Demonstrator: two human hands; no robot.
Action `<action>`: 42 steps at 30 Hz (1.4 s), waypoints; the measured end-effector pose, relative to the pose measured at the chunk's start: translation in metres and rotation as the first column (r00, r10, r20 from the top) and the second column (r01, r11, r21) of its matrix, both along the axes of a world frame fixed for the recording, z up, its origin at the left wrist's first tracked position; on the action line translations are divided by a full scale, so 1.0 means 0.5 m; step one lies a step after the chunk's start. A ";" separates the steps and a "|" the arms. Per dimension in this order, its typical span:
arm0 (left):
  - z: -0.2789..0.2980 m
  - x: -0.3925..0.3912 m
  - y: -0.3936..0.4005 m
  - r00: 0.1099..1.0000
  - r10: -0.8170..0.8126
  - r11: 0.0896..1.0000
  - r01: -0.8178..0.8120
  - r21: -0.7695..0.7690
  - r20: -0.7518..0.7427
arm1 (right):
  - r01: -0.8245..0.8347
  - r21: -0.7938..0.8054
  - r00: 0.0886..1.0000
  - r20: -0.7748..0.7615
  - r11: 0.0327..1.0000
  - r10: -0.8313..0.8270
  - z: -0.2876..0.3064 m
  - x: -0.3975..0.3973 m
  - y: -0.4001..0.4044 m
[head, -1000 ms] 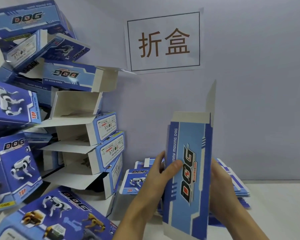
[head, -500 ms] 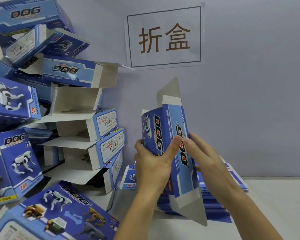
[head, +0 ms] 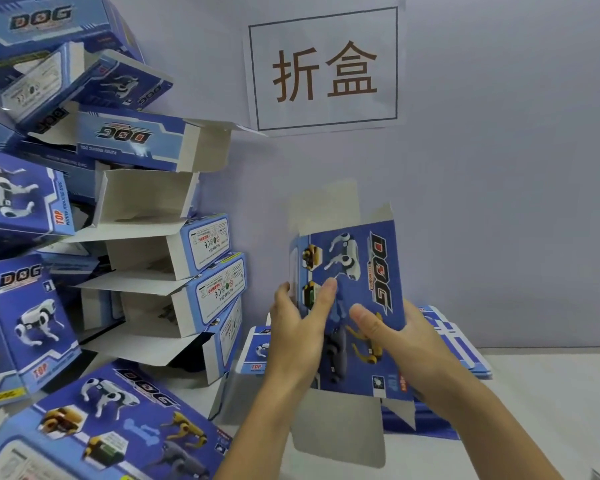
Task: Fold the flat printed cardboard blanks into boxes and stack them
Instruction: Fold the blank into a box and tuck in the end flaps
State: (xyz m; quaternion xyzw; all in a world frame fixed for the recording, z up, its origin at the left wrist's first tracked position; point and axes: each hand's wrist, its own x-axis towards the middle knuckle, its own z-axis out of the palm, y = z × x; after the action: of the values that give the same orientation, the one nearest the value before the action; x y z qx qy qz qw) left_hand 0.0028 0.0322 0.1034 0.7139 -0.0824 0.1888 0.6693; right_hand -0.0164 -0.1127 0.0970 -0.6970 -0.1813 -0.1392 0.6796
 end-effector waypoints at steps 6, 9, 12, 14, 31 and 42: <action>-0.004 0.003 0.013 0.995 -0.004 0.991 0.017 -0.132 0.096 | 0.096 -0.023 0.993 0.065 0.995 -0.095 -0.020 0.018 0.016; -0.005 0.005 0.019 0.986 0.037 0.995 -0.022 -0.092 0.161 | 0.148 0.000 0.988 0.051 0.989 -0.147 -0.029 0.027 0.016; -0.006 0.008 0.026 0.993 0.008 0.998 0.000 -0.067 0.120 | 0.095 -0.011 0.995 -0.006 0.995 -0.096 -0.027 0.029 0.003; -0.008 0.007 0.027 0.992 0.038 0.999 -0.034 -0.038 0.122 | 0.066 -0.030 0.997 -0.037 0.997 -0.067 -0.025 0.027 -0.004; 0.003 -0.013 0.004 0.969 -0.006 0.997 0.024 -0.069 0.248 | 0.187 0.125 0.956 0.205 0.974 -0.209 -0.015 0.009 0.038; 0.019 -0.027 0.021 0.888 0.083 0.996 -0.058 -0.068 0.452 | 0.072 0.108 0.987 0.138 0.992 -0.087 -0.007 0.005 0.025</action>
State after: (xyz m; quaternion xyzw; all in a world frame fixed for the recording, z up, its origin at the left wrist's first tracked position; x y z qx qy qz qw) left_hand -0.0107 0.0427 0.1131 0.6347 -0.2054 0.3765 0.6428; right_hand -0.0139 -0.1003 0.0937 -0.6563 -0.1939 -0.2246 0.6937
